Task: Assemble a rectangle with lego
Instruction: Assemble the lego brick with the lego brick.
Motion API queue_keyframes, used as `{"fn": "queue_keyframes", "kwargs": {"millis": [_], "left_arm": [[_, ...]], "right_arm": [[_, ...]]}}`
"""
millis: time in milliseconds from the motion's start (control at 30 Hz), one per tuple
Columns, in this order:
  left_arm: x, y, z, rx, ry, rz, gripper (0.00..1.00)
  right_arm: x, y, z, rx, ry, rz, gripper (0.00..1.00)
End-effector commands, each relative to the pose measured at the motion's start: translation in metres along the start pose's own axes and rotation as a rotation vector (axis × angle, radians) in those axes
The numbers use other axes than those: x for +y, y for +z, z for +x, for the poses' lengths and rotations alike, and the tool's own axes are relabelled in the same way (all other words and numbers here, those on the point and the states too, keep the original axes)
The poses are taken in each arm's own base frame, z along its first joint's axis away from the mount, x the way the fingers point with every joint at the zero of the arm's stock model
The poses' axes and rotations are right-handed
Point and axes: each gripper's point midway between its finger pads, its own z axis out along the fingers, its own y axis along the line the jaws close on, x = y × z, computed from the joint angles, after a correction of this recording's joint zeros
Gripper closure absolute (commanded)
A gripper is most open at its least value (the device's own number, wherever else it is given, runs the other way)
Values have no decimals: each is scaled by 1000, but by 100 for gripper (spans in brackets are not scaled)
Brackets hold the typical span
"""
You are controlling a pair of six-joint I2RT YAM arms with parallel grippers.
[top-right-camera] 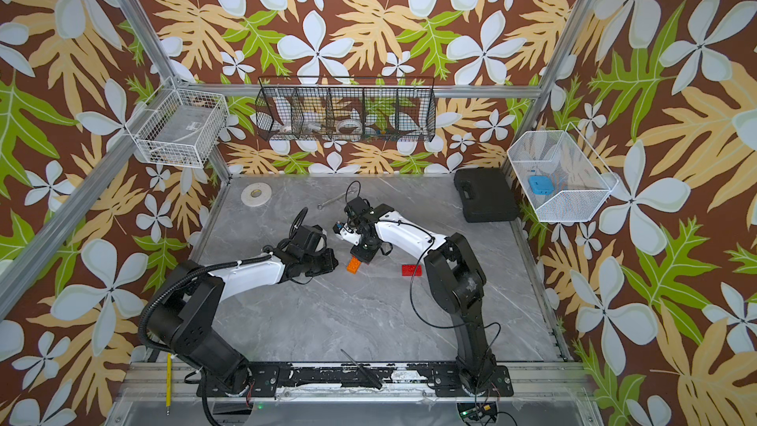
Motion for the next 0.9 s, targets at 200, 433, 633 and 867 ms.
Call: {"fn": "queue_keyframes", "kwargs": {"millis": [200, 433, 633, 867], "left_arm": [[-1, 2, 3, 0, -7, 23, 87], [2, 4, 6, 1, -12, 25, 87], [2, 6, 6, 2, -12, 25, 87], [3, 7, 7, 12, -14, 23, 87]], "right_arm": [[1, 5, 0, 49, -29, -2, 85], [-2, 7, -2, 71, -33, 2, 86], [-1, 9, 1, 84, -36, -4, 86], [2, 12, 2, 88, -41, -21, 86]]}}
